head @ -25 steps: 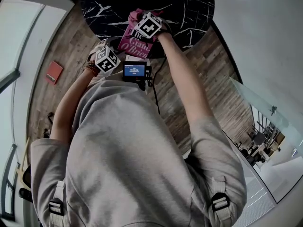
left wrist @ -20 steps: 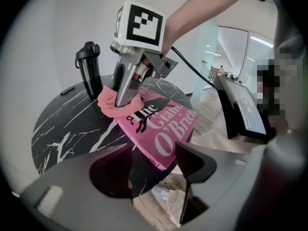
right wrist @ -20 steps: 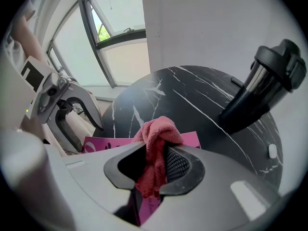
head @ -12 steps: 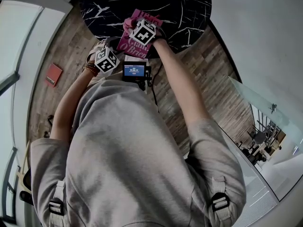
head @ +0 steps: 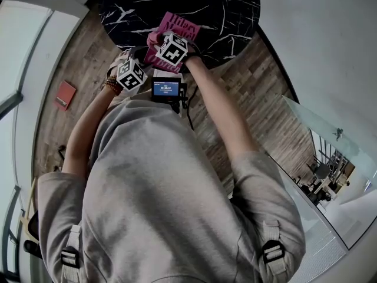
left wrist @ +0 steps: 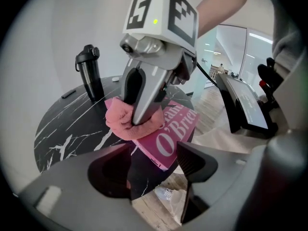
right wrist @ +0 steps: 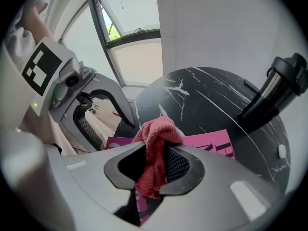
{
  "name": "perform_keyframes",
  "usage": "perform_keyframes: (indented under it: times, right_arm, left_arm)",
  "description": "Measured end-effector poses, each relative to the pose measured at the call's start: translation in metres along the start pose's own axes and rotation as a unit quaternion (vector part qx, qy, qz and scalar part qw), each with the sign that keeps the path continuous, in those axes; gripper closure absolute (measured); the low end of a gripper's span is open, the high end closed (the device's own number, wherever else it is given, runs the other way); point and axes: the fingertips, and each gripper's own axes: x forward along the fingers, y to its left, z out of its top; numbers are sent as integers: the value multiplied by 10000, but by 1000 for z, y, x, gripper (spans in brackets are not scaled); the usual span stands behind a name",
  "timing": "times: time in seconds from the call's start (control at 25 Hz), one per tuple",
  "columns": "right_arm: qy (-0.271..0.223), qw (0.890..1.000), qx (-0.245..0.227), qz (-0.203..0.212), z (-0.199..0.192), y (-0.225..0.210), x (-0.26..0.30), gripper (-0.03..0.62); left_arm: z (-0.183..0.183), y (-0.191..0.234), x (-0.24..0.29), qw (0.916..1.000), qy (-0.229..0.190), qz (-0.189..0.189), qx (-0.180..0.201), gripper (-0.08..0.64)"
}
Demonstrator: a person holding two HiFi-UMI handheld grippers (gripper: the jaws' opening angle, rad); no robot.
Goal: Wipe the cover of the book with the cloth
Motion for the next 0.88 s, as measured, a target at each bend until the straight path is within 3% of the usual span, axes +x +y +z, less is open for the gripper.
perform_keyframes:
  times: [0.64,0.88]
  right_arm:
    - [23,9986,51,534,-1,46,3,489]
    - [-79,9993,316,174,0,46,3,488]
  left_arm:
    - [0,3,2,9999,-1,86,78,241]
    - [0,2,1,10000,34,10,86,242]
